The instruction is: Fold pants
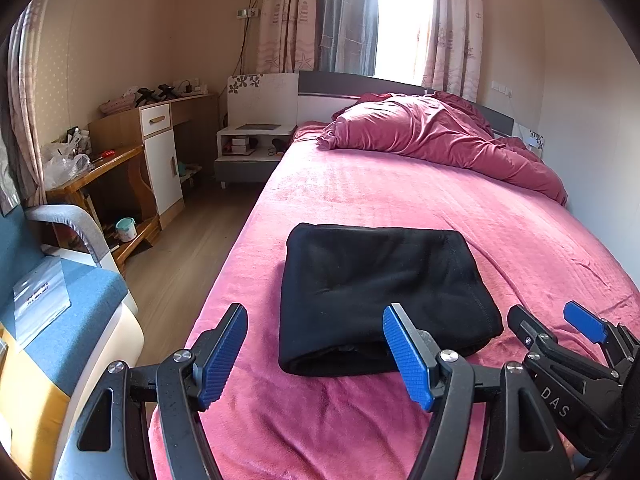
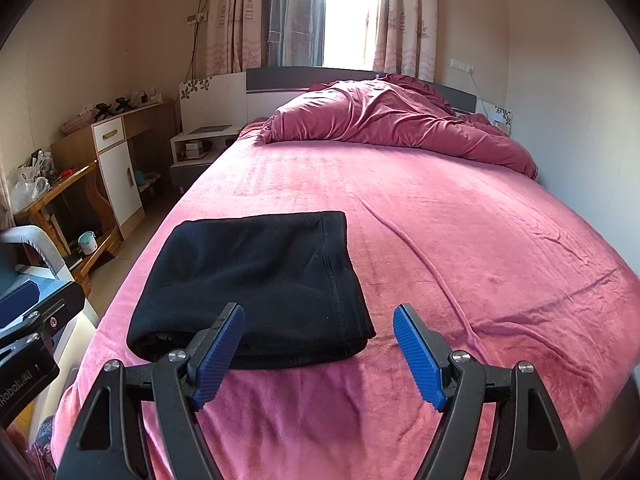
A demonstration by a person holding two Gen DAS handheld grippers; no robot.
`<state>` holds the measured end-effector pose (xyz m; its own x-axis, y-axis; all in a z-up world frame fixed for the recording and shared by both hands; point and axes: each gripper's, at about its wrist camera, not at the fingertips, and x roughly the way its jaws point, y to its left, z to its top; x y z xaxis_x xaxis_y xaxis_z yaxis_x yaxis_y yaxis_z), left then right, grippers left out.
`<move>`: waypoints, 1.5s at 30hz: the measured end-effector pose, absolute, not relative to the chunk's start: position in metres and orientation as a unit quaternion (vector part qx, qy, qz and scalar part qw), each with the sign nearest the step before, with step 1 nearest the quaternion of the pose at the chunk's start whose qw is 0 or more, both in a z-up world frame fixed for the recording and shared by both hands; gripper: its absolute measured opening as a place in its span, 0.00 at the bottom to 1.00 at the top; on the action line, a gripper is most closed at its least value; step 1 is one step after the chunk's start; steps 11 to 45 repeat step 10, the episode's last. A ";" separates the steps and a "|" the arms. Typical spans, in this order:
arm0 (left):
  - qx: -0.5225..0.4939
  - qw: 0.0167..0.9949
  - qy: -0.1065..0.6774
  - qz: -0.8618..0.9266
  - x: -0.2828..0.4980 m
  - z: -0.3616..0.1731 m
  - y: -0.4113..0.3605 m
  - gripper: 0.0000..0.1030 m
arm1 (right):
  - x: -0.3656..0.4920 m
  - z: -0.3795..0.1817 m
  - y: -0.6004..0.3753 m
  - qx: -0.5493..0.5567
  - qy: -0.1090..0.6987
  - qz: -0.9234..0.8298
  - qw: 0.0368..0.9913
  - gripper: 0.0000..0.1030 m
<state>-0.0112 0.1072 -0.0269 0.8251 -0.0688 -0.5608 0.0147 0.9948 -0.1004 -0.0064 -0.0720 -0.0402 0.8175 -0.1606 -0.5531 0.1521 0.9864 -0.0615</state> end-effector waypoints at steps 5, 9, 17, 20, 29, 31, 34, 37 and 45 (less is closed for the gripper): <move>-0.046 0.953 0.298 -0.020 -0.011 -0.029 0.106 0.70 | -0.008 -0.042 -0.071 -0.008 0.291 -0.084 0.953 0.75; -0.050 0.955 0.291 -0.020 -0.012 -0.030 0.107 0.70 | -0.007 -0.046 -0.074 -0.006 0.296 -0.083 0.951 0.76; -0.048 0.954 0.294 -0.022 -0.011 -0.031 0.107 0.70 | -0.007 -0.048 -0.076 -0.004 0.299 -0.082 0.951 0.76; -0.048 0.954 0.294 -0.022 -0.011 -0.031 0.107 0.70 | -0.007 -0.048 -0.076 -0.004 0.299 -0.082 0.951 0.76; -0.048 0.954 0.294 -0.022 -0.011 -0.031 0.107 0.70 | -0.007 -0.048 -0.076 -0.004 0.299 -0.082 0.951 0.76; -0.048 0.954 0.294 -0.022 -0.011 -0.031 0.107 0.70 | -0.007 -0.048 -0.076 -0.004 0.299 -0.082 0.951 0.76; -0.048 0.954 0.294 -0.022 -0.011 -0.031 0.107 0.70 | -0.007 -0.048 -0.076 -0.004 0.299 -0.082 0.951 0.76; -0.048 0.954 0.294 -0.022 -0.011 -0.031 0.107 0.70 | -0.007 -0.048 -0.076 -0.004 0.299 -0.082 0.951 0.76; -0.048 0.954 0.294 -0.022 -0.011 -0.031 0.107 0.70 | -0.007 -0.048 -0.076 -0.004 0.299 -0.082 0.951 0.76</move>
